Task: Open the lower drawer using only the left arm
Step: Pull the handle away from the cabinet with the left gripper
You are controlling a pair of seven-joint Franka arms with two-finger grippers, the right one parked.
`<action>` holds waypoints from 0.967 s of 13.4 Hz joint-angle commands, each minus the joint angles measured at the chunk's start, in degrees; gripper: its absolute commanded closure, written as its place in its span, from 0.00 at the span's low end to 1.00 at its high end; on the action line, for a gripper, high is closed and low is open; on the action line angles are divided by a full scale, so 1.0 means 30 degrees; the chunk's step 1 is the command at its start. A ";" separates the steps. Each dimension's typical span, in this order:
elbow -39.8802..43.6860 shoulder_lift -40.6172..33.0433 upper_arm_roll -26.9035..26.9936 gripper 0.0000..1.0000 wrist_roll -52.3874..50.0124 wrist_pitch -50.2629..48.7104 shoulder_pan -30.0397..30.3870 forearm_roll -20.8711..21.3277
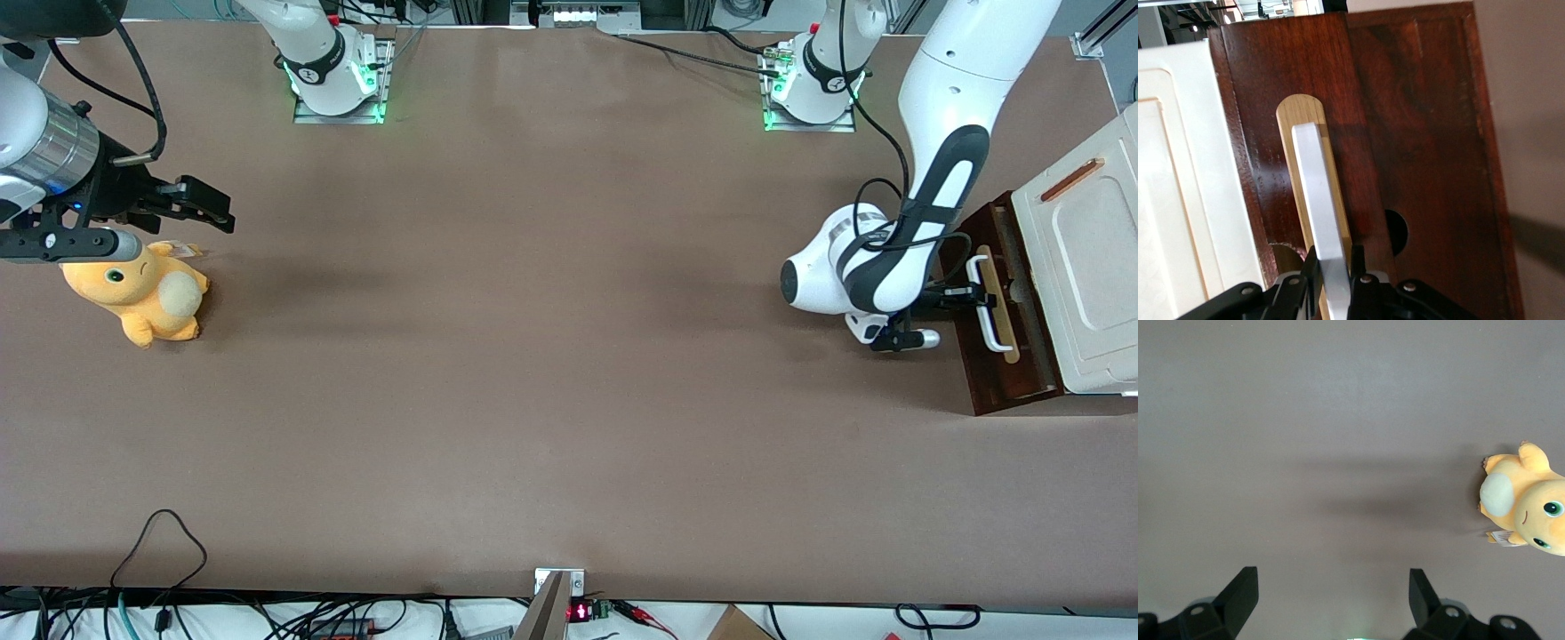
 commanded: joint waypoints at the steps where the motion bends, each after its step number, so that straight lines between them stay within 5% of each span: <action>1: 0.1206 0.0022 -0.0913 1.00 0.0913 0.0268 -0.0841 -0.0498; 13: 0.1501 0.0315 -0.0945 0.98 0.1059 0.0297 -0.1428 -0.0793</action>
